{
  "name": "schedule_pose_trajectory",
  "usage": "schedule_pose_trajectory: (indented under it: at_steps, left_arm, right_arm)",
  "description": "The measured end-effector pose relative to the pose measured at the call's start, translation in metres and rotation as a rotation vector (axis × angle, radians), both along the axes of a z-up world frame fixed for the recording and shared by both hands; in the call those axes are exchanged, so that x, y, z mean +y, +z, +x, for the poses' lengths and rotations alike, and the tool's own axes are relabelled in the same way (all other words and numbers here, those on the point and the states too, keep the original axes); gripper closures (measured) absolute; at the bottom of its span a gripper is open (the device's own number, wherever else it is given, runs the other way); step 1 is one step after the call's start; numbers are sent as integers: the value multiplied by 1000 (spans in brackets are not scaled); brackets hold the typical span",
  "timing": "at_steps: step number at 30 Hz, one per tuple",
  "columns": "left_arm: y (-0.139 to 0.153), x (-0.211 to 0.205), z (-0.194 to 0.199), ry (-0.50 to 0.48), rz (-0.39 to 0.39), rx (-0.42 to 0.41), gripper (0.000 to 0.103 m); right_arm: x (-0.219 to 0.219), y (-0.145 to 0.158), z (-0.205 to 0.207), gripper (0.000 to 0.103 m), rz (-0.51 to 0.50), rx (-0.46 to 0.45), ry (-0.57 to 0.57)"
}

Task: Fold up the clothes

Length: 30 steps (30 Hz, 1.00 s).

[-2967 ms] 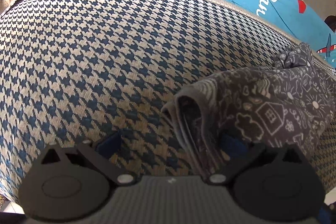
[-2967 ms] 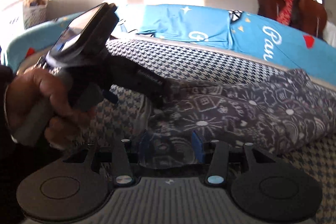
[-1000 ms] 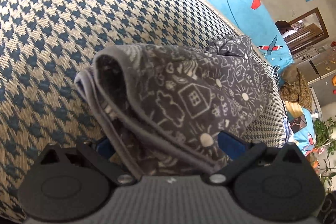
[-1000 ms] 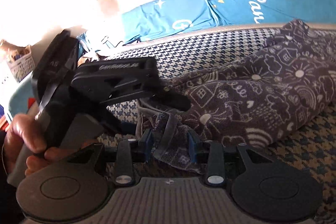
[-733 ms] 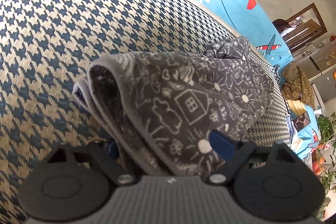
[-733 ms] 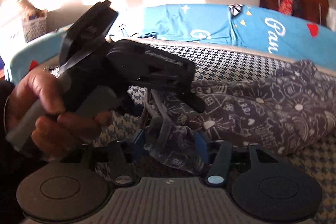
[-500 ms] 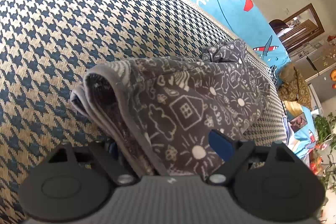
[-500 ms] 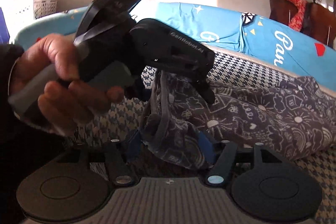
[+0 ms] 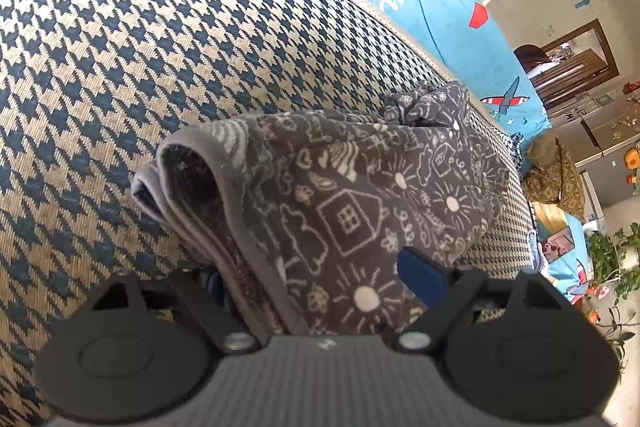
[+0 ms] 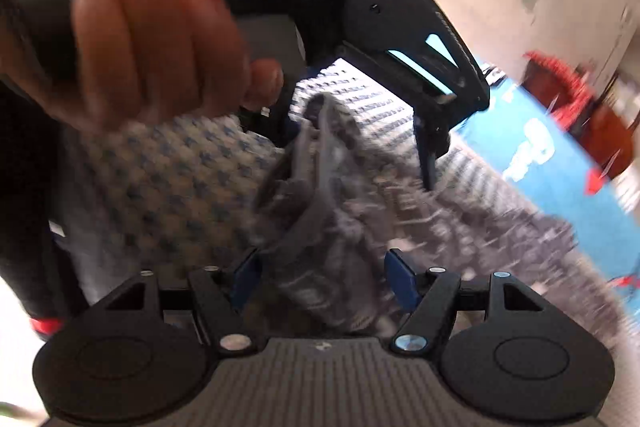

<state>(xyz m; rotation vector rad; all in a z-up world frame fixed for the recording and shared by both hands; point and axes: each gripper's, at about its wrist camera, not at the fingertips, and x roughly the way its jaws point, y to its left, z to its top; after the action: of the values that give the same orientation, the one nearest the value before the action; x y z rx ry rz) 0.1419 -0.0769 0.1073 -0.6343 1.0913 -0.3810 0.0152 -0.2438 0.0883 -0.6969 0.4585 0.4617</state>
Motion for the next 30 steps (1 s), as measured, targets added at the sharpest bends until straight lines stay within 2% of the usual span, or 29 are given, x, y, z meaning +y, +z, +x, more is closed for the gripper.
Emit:
schedule_pose_trajectory:
  at_steps: [2, 3, 6, 9, 14, 16, 17, 18, 19, 20, 22, 25, 30]
  left_arm:
    - [-1, 0, 0, 0, 5, 2, 17]
    - [-1, 1, 1, 1, 14, 3, 17]
    - [-3, 0, 2, 17, 76, 8, 17]
    - [-6, 0, 5, 41, 136, 18, 16]
    - [-7, -5, 10, 35, 161, 9, 13]
    - [-7, -11, 12, 20, 176, -3, 19]
    - [-7, -14, 13, 8, 174, -7, 30]
    - [-8, -15, 16, -2, 165, -5, 45]
    - [-9, -15, 18, -7, 159, -2, 55]
    - [-10, -15, 18, -6, 160, -2, 56]
    - [-9, -16, 19, -2, 176, -11, 68]
    - [-2, -17, 17, 2, 211, -44, 78]
    - [11, -2, 21, 22, 227, -73, 79]
  right_arm:
    - [4, -4, 3, 37, -25, -31, -1]
    - [5, -6, 4, 51, -29, -36, 0]
    - [3, -4, 5, 73, -3, -20, 2]
    - [-3, 3, 7, 79, 48, -15, -13]
    - [-22, 18, 15, 81, 188, 50, -64]
    - [-26, 22, 21, 81, 229, 75, -80]
    - [-27, 23, 22, 81, 239, 84, -84]
    - [-27, 23, 23, 81, 247, 91, -88]
    - [-21, 22, 22, 81, 248, 94, -89]
    - [-17, 21, 22, 81, 251, 97, -91]
    - [-18, 22, 25, 81, 270, 113, -104]
    - [-18, 27, 24, 81, 319, 145, -133]
    - [-8, 35, 26, 82, 379, 159, -145]
